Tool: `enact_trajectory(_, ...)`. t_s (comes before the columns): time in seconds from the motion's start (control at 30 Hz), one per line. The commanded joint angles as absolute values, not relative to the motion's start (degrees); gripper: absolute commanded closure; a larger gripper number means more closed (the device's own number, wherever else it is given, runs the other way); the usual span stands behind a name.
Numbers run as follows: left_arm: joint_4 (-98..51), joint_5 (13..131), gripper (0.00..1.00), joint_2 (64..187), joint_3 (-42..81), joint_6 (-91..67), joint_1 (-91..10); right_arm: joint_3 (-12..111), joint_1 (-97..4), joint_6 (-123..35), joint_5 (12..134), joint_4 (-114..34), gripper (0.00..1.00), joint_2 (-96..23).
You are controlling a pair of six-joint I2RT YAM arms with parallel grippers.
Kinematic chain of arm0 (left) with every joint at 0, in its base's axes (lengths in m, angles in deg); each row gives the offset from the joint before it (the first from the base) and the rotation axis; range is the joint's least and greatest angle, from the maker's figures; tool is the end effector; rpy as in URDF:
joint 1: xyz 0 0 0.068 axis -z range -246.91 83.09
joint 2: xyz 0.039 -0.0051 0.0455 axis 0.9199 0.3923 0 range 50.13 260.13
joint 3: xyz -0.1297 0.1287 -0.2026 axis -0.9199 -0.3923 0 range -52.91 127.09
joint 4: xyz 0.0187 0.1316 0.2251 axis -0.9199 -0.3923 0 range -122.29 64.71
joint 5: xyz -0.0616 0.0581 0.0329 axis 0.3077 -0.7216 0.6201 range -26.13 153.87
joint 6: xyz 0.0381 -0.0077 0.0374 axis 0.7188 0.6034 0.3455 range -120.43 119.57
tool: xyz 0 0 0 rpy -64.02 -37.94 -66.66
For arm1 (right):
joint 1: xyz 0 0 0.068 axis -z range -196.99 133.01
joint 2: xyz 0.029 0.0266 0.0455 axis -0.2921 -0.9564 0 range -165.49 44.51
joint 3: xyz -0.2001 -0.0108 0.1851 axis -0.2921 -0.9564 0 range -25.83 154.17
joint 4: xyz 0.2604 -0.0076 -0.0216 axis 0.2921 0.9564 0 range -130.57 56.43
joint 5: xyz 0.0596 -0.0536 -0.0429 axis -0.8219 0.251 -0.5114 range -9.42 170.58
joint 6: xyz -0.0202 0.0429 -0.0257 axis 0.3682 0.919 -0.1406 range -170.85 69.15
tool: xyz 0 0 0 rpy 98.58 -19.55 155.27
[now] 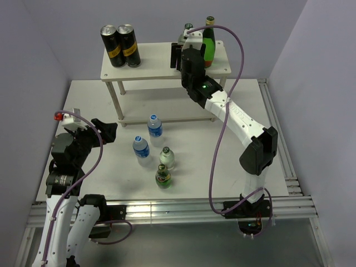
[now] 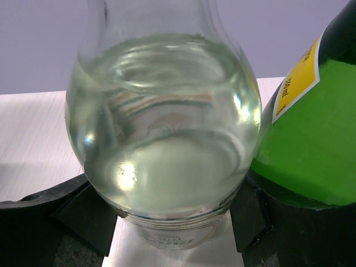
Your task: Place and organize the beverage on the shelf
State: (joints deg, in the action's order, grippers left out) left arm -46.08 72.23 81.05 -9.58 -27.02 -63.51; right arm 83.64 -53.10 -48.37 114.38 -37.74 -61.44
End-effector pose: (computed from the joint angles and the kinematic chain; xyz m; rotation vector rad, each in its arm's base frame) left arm 0.1274 -0.0127 0.3445 -0.2422 1.7255 -0.5112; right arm 0.3646 0.2416 0.4435 0.0075 1.5610 0.0714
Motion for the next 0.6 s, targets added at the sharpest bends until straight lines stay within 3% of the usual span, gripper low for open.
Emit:
enact_trajectory(0.0,-44.18,73.1,0.01,80.98,-9.67,-25.92,-63.74,83.15,-52.49,-48.04,115.74,-40.39,0.49,-62.1)
enact_trajectory(0.27,-44.18,73.1,0.01,80.8,-9.58,-25.92,-63.74,81.83,-52.49,-48.13,116.09,-42.24,0.52,-62.27)
enact_trajectory(0.3,-44.18,73.1,0.01,80.72,-9.67,-25.92,-63.74,81.83,-52.49,-48.04,116.09,-42.15,0.55,-62.36)
enact_trajectory(0.33,-44.18,73.1,0.01,80.8,-9.58,-25.92,-63.74,81.74,-52.49,-48.04,116.0,-42.15,0.7,-62.36)
enact_trajectory(0.43,-44.18,73.1,0.01,80.8,-9.58,-25.92,-63.74,81.48,-52.49,-47.86,114.86,-41.97,1.0,-62.36)
enact_trajectory(0.57,-44.27,72.93,0.01,80.8,-9.58,-25.92,-63.74,80.7,-52.67,-47.86,113.81,-41.44,1.0,-62.02)
